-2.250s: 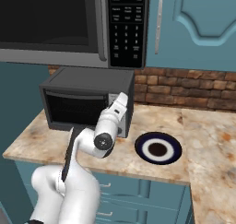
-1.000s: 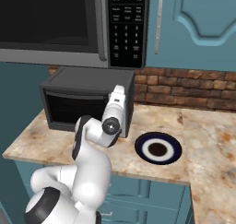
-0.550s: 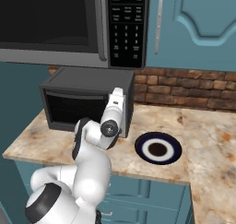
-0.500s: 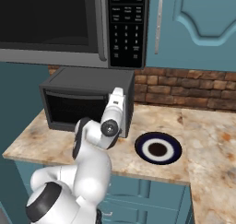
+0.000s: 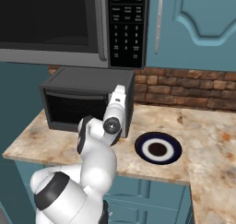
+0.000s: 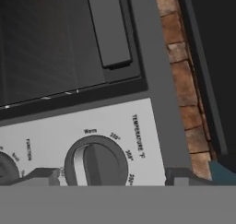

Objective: Pull the toaster oven rack outwards. Pick up the baguette from the plate and place it on the toaster oven rack. Close the toaster oven door fully and set the temperature to the lowest setting.

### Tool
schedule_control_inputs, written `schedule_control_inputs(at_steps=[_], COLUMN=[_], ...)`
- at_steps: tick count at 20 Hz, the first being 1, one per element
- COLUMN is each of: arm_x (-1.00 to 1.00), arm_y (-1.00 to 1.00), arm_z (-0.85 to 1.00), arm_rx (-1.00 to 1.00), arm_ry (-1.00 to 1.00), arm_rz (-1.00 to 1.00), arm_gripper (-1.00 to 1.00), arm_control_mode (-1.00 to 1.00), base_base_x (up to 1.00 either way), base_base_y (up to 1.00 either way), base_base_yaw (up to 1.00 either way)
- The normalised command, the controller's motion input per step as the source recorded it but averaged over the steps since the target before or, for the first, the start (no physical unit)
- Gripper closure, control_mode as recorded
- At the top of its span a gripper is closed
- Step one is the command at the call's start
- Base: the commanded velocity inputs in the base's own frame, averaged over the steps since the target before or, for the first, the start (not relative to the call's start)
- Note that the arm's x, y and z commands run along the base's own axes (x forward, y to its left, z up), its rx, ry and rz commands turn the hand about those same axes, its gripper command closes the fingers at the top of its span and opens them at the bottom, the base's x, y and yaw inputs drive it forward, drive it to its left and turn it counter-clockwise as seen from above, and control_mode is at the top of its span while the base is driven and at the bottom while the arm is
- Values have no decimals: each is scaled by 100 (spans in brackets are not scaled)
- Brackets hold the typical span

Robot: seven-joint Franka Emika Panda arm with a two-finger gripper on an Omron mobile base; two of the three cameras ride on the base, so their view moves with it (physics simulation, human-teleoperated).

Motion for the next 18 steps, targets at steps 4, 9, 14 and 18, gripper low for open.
schedule_control_inputs(at_steps=[4, 9, 14, 18], arm_x=[4, 3, 7, 14], arm_y=[0, 0, 0, 0], arm_z=[-31, -6, -1, 0], arm_rx=[0, 0, 0, 0], arm_ry=[-3, -1, 0, 0], arm_rz=[0, 0, 0, 2], arm_gripper=[-100, -100, 100, 100], arm_control_mode=[-100, -100, -100, -100], base_base_x=[0, 0, 0, 0], base_base_y=[0, 0, 0, 0], base_base_yaw=[0, 0, 0, 0])
